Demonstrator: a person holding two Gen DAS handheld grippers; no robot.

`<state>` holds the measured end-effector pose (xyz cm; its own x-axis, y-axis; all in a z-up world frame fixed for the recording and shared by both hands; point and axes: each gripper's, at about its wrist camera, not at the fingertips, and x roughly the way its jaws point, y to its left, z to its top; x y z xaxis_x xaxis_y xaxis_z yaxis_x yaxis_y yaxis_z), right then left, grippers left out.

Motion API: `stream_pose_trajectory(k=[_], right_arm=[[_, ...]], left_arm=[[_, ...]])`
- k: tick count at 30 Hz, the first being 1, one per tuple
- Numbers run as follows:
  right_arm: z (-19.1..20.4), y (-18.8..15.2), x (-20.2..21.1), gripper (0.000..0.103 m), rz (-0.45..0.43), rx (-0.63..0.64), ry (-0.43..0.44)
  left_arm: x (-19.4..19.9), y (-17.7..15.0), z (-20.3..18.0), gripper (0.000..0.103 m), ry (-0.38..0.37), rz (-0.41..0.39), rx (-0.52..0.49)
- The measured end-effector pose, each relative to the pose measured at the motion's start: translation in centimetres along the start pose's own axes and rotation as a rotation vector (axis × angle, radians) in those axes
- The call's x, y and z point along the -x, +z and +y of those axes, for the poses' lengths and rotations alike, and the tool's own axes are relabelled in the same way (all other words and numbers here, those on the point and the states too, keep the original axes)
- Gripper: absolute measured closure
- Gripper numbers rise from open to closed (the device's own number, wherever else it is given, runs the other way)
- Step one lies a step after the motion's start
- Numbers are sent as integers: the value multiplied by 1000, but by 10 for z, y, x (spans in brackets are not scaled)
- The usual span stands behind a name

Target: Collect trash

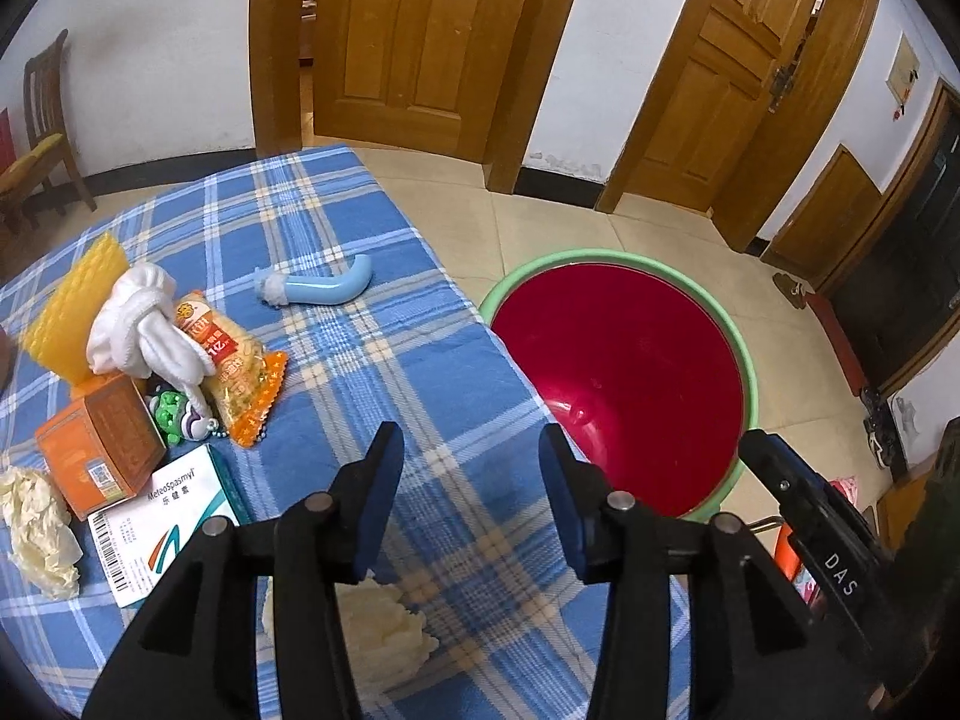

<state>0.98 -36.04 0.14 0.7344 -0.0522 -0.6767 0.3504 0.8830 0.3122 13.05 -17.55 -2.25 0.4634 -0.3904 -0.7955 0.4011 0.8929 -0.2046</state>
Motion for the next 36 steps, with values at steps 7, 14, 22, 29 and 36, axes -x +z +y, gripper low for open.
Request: stream_pose_trajectory(k=[7, 14, 22, 29, 36], right_arm=[[8, 0, 11, 63, -14, 9, 10], [26, -4, 25, 44, -26, 25, 26], [55, -12, 34, 35, -15, 60, 51], [79, -22, 41, 32, -2, 100, 78], [101, -33, 40, 28, 21, 135, 98]], left_arm=[[11, -1, 4, 56, 2, -16, 5], [30, -7, 20, 52, 42, -38, 28], [56, -17, 59, 40, 118, -64, 84], [80, -27, 98, 39, 201, -92, 135], [94, -40, 131, 39, 284, -106, 176]])
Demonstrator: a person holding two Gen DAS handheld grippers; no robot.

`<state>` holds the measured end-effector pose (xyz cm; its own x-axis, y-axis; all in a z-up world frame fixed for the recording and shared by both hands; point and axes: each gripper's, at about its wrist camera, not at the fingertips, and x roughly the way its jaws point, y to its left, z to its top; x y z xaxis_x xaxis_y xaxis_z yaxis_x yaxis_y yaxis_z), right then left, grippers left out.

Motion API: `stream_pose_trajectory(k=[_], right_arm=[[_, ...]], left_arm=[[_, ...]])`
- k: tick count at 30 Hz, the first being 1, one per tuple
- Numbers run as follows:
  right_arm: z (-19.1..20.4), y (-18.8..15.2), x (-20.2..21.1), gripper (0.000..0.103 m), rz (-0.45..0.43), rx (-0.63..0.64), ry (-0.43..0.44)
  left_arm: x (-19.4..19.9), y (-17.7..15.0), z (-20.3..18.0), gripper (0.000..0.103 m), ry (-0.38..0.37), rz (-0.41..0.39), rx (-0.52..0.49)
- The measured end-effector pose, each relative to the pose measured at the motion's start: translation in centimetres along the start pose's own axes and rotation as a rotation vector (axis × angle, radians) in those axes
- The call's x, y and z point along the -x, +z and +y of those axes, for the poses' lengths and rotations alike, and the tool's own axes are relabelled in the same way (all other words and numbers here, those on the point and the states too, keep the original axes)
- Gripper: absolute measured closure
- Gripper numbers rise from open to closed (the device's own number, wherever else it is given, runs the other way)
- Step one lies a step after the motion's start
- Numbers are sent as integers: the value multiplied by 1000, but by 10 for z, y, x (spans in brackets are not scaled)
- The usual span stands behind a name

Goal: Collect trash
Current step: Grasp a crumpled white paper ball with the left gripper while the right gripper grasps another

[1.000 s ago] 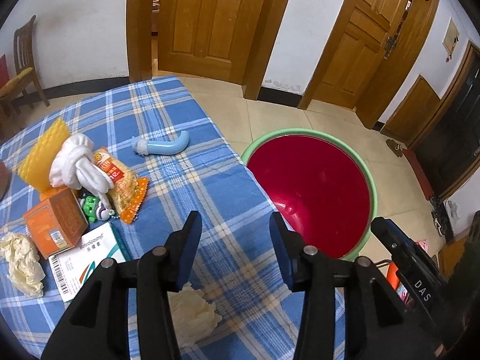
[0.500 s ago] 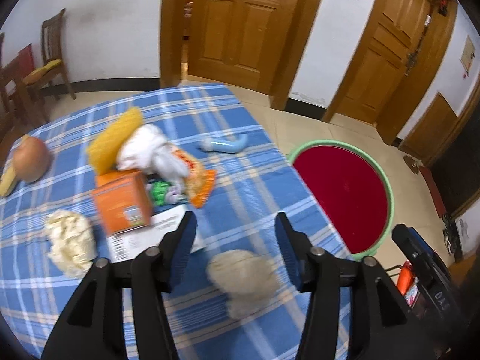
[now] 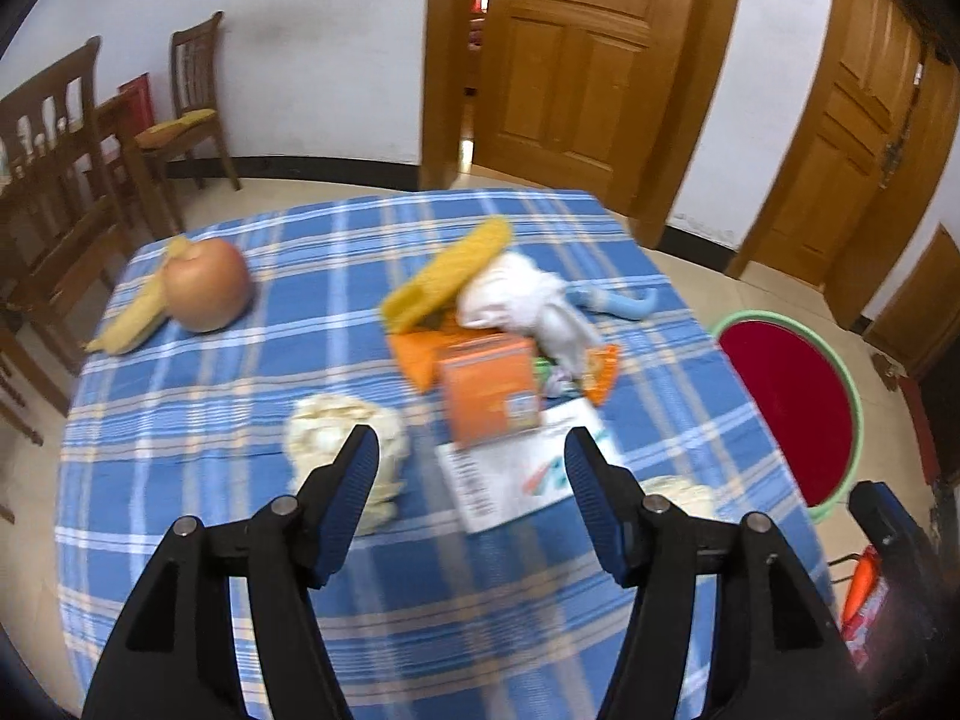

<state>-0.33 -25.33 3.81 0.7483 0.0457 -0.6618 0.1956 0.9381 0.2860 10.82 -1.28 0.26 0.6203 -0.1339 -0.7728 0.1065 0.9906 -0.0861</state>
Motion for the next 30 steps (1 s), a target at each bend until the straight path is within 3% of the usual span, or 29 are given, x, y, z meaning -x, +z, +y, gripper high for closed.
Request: stream_pose_trajectory(k=[12, 30], right_arm=[[35, -10, -17, 26, 54, 54, 40], [70, -27, -43, 26, 144, 133, 79]], left_arm=[[-24, -13, 56, 38, 114, 42, 98], [-55, -25, 69, 38, 33, 79, 134]])
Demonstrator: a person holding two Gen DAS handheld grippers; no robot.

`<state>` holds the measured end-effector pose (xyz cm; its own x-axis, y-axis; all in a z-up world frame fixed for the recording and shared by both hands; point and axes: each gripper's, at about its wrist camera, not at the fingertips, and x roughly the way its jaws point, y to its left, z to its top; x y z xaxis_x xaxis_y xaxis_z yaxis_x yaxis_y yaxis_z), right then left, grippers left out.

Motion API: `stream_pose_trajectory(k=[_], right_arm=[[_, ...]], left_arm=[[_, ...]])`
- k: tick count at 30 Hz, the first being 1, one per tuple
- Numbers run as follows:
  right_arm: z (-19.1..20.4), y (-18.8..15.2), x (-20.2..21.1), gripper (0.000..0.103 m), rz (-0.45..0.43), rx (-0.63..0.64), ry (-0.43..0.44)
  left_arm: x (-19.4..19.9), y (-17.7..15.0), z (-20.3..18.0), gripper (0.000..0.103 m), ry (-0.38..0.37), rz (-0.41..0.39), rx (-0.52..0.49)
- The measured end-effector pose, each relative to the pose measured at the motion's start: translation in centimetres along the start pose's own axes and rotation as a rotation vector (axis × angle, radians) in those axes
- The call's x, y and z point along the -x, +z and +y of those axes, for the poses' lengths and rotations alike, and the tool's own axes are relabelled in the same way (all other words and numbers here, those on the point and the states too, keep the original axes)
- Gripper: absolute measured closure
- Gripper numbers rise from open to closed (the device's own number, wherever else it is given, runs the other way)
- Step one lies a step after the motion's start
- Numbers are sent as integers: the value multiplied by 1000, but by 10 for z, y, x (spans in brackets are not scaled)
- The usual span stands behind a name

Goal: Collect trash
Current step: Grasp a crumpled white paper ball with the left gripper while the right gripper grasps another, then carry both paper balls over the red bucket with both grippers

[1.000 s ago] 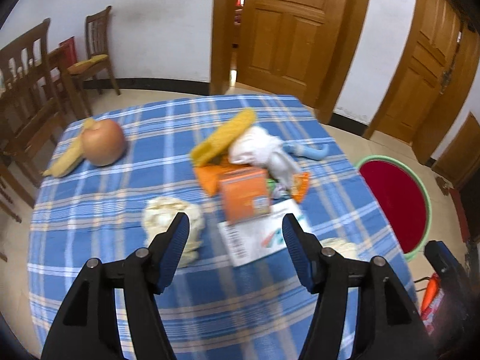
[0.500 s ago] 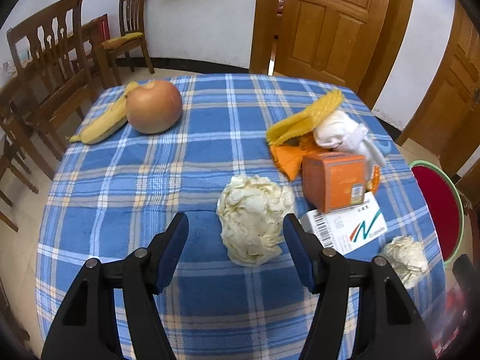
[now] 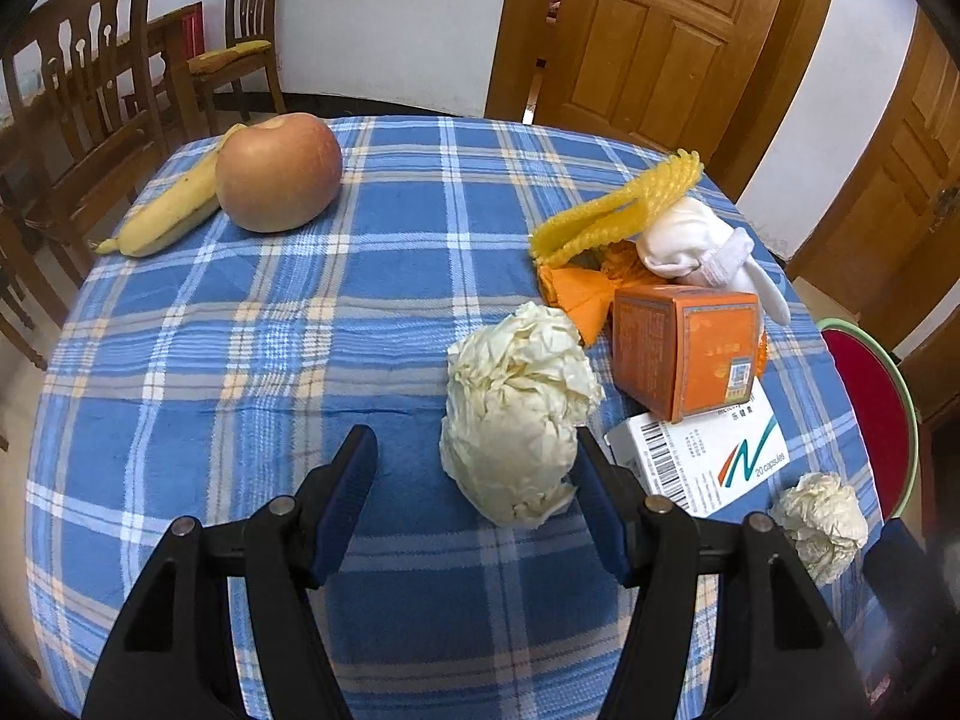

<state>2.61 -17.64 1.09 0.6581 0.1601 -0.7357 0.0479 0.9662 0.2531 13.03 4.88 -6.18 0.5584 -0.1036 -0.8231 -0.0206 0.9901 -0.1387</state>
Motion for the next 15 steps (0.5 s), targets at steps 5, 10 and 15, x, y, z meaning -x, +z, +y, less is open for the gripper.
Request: stream_pose_trajectory(k=[5, 10, 15], right_arm=[[7, -2, -9, 26, 17, 17, 7], [10, -6, -17, 33, 41, 25, 16], [11, -9, -24, 65, 67, 37, 19]], left_arm=[[-1, -1, 0, 39, -23, -4, 7], [-2, -1, 2, 56, -73, -8, 15], [0, -1, 2, 69, -113, -9, 18]])
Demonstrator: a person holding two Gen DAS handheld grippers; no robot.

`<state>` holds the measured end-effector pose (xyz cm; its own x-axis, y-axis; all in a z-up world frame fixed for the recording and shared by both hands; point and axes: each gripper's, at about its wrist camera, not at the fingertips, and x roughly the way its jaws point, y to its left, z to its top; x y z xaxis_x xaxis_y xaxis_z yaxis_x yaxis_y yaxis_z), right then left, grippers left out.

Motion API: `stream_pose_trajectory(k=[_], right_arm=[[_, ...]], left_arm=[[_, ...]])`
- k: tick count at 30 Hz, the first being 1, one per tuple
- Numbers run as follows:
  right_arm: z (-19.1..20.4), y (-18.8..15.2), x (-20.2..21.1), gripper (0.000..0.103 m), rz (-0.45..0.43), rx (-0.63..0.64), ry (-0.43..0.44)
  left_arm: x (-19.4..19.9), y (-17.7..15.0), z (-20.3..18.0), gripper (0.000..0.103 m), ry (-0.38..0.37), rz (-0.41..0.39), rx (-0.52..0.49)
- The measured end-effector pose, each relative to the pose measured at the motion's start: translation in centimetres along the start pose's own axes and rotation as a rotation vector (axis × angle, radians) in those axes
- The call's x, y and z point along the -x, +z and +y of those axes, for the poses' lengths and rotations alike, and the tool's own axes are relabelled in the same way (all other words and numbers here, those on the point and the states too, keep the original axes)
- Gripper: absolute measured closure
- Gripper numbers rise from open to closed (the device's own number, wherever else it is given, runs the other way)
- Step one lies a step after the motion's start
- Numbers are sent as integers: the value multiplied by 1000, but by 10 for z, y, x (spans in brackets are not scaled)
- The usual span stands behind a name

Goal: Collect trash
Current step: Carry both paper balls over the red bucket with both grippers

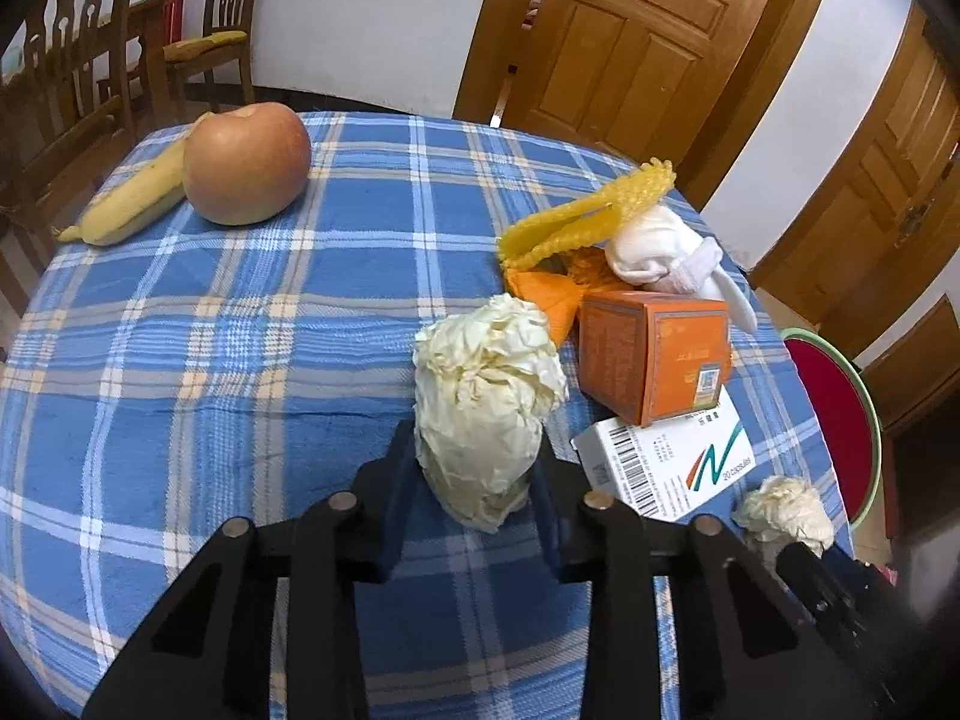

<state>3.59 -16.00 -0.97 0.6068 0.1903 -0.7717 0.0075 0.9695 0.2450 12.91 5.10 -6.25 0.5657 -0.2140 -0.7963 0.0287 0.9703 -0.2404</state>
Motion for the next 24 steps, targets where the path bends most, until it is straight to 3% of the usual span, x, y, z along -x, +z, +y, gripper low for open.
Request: stream_pose_trajectory(k=[6, 14, 24], right_arm=[[-3, -2, 2, 73, -1, -20, 21], [-3, 0, 25, 74, -63, -17, 31], [-22, 8, 56, 74, -143, -47, -1]], left_arm=[[14, -1, 0, 70, -18, -17, 11], [43, 2, -11, 70, -28, -67, -2], [63, 8, -56, 70, -79, -79, -87]])
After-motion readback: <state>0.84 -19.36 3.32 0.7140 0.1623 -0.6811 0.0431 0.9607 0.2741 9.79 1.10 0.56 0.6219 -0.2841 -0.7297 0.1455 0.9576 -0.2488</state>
